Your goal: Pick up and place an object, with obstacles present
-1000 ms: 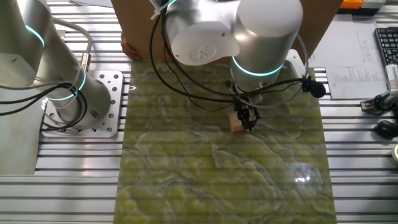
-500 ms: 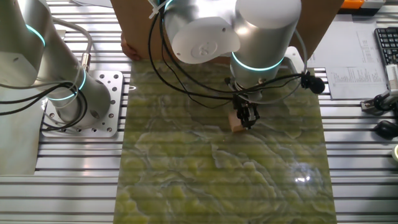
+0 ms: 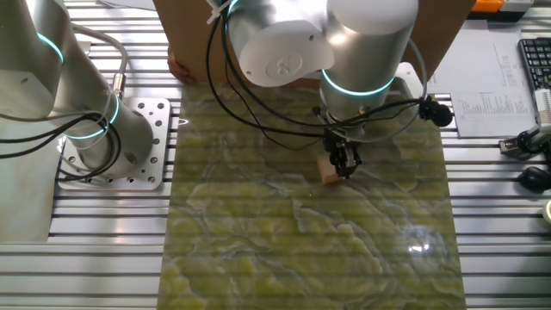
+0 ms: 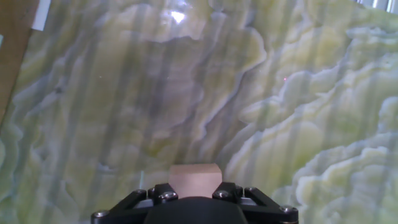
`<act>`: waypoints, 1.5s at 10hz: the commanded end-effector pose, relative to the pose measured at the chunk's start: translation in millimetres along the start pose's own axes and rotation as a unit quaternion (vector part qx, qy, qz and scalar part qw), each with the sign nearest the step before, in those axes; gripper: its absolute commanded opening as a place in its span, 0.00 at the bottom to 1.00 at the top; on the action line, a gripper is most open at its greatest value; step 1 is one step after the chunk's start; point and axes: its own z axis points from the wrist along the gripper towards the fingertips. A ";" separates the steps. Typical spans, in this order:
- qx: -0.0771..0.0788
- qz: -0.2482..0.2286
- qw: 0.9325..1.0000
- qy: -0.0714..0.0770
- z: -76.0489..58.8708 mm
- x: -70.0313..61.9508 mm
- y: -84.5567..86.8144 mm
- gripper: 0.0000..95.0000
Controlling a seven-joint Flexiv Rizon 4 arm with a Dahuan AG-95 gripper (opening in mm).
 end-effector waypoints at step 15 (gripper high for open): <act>-0.030 -0.011 0.999 0.032 -174.1 -55.1 47.2 0.00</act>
